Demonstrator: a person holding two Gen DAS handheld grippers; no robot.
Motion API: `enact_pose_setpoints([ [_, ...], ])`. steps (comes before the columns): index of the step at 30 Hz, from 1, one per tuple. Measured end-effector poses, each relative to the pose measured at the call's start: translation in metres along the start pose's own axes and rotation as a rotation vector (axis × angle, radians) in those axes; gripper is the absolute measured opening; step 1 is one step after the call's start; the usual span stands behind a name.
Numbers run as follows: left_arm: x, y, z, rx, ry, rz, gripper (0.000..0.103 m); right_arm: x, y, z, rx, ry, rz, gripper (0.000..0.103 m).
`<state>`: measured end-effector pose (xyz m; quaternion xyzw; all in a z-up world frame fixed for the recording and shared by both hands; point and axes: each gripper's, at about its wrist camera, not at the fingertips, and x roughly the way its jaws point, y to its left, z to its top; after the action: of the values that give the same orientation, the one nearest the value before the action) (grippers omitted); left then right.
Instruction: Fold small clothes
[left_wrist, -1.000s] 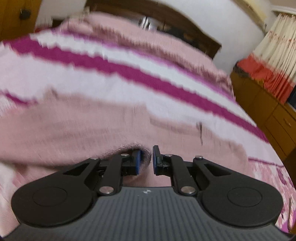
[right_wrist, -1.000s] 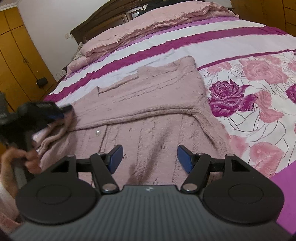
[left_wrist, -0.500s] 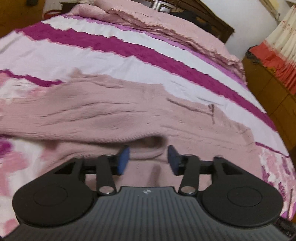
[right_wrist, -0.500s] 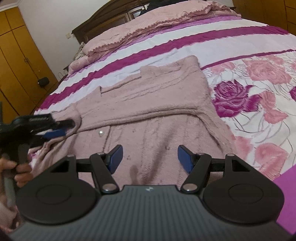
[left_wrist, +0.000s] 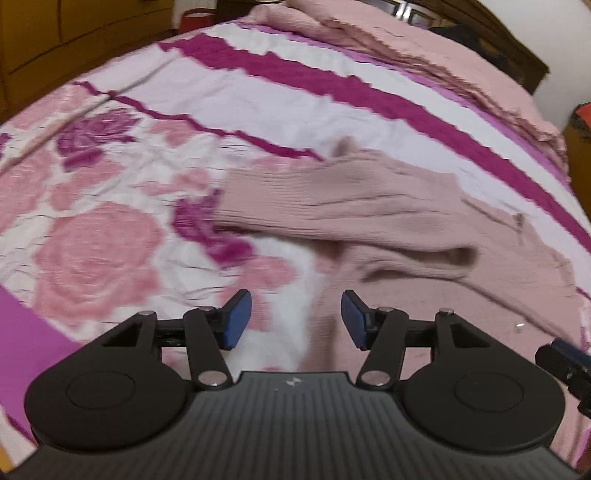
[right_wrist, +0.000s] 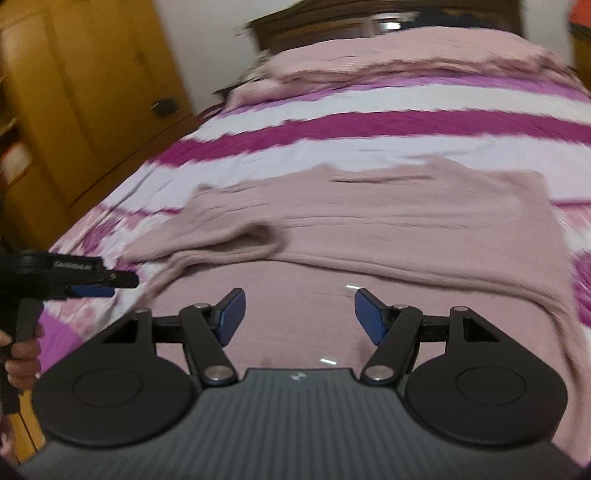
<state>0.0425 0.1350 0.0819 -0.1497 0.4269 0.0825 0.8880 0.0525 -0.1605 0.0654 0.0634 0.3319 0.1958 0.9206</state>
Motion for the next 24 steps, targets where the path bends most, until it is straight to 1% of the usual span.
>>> enact_pose_setpoints([
  [3,-0.004,0.02,0.0,-0.014,-0.006,0.035,0.063,0.016,0.029,0.009,-0.079,0.019,0.043,0.068],
  [8,-0.006,0.041,-0.001,-0.027,-0.024,0.103,0.063,0.046,0.069,0.021,-0.18,0.034,0.087,0.067],
  [11,-0.006,0.055,-0.003,-0.041,-0.023,0.134,0.064,0.065,0.093,0.025,-0.261,0.05,0.092,0.067],
  [15,-0.007,0.073,-0.008,-0.07,-0.018,0.157,0.064,0.093,0.125,0.026,-0.368,0.071,0.079,0.067],
  [18,-0.008,0.085,-0.011,-0.095,-0.015,0.173,0.064,0.111,0.143,0.027,-0.413,0.075,0.098,0.067],
  [21,-0.009,0.093,-0.013,-0.114,-0.017,0.169,0.064,0.13,0.159,0.028,-0.451,0.077,0.123,0.067],
  [24,-0.009,0.096,-0.015,-0.113,-0.021,0.161,0.064,0.15,0.176,0.029,-0.502,0.088,0.109,0.067],
])
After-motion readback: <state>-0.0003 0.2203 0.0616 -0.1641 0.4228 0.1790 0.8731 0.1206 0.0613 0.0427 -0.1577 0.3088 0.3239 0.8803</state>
